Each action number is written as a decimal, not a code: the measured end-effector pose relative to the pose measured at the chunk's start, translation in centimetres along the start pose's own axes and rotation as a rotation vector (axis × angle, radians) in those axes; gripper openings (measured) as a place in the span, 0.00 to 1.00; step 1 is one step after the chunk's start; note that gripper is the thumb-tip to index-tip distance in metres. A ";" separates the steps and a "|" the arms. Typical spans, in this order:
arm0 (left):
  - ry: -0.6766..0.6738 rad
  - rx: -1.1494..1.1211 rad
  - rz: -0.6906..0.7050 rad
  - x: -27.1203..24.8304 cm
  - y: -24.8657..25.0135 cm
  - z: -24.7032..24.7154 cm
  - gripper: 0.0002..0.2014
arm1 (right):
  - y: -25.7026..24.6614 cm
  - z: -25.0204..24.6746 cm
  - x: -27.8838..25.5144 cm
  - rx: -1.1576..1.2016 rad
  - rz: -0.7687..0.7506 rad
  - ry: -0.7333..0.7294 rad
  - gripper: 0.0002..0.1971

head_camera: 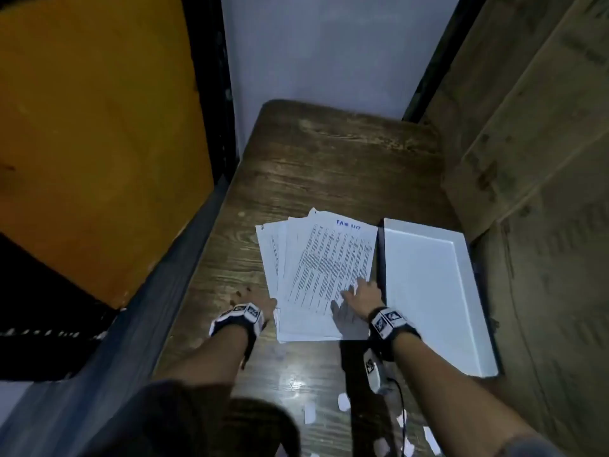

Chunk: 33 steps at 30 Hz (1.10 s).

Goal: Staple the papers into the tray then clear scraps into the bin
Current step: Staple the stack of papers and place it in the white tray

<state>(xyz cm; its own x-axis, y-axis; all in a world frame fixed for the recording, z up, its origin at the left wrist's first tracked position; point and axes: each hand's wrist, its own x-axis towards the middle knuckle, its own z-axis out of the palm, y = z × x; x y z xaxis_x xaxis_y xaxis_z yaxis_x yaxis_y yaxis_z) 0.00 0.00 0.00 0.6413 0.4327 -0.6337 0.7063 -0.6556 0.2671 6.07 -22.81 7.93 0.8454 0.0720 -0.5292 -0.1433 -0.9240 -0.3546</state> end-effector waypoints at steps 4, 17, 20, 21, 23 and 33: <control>-0.014 -0.060 -0.050 -2.5 4.7 -2.3 0.42 | -0.2 0.4 4.3 0.024 0.290 0.001 0.41; -0.160 -0.427 -0.192 1.2 6.4 -2.2 0.42 | 0.8 3.5 8.4 0.056 0.381 -0.028 0.43; -0.305 -0.537 -0.120 0.1 6.1 -3.9 0.23 | 0.5 3.0 7.8 0.151 0.360 -0.144 0.36; -0.347 -0.541 -0.107 -0.1 6.0 -4.1 0.23 | 0.6 2.9 7.4 0.186 0.363 -0.165 0.34; -0.354 -0.525 -0.065 -0.7 5.6 -4.4 0.26 | 0.7 3.0 6.6 0.254 0.353 -0.161 0.37; -0.117 -0.982 0.403 -8.8 -0.4 -7.8 0.26 | -1.2 -1.9 -5.1 1.075 -0.223 -0.135 0.23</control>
<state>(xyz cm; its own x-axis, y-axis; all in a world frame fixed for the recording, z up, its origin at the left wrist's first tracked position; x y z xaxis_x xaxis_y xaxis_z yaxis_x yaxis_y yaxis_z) -3.59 1.26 11.12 0.8855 0.1986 -0.4201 0.4144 0.0714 0.9073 2.91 -22.76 12.54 0.8541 0.2972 -0.4269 -0.4227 -0.0817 -0.9026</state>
